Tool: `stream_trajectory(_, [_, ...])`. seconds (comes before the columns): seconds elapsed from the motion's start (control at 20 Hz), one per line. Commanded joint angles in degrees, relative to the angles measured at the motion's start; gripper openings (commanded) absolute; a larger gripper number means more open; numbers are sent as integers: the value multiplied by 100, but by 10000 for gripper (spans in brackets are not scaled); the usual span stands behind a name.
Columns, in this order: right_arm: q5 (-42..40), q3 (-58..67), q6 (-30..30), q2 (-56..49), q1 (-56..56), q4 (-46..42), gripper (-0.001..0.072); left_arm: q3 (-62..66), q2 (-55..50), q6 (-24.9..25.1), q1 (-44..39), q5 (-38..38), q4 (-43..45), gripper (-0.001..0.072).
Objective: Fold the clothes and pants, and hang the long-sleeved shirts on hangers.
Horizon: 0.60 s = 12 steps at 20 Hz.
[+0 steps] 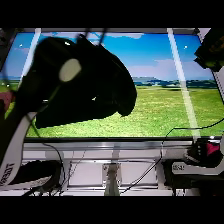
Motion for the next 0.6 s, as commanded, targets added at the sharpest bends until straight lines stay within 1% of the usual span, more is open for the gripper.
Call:
stream_trajectory(0.0, [96,7,-28,-2,-96,-85,34,7,-509,999,-170,48,-957,9])
stream_trajectory(0.05, [116,7,-28,-7,-96,-85,35,7,-542,1246,-181,44,-1008,10])
stream_trajectory(0.15, [120,7,-24,-15,-96,-52,36,7,-627,1296,-181,68,-1128,10])
stream_trajectory(0.2, [114,7,-24,-17,-96,-39,36,4,-706,1305,-181,146,-1384,10])
stream_trajectory(0.35, [221,7,-26,-20,-96,39,44,4,-992,1399,-181,743,-2028,11])
stream_trajectory(0.4, [284,7,-26,-20,-96,31,145,4,-1084,1399,-181,903,-2048,11])
stream_trajectory(0.45, [352,7,-26,-20,-96,20,347,4,-1178,1401,-177,973,-2041,64])
stream_trajectory(0.5, [407,7,-31,-20,-96,4,452,4,-1252,1397,-160,1008,-1982,292])
stream_trajectory(0.55, [470,7,-31,-20,-96,11,450,4,-1314,1397,-138,1014,-1871,504])
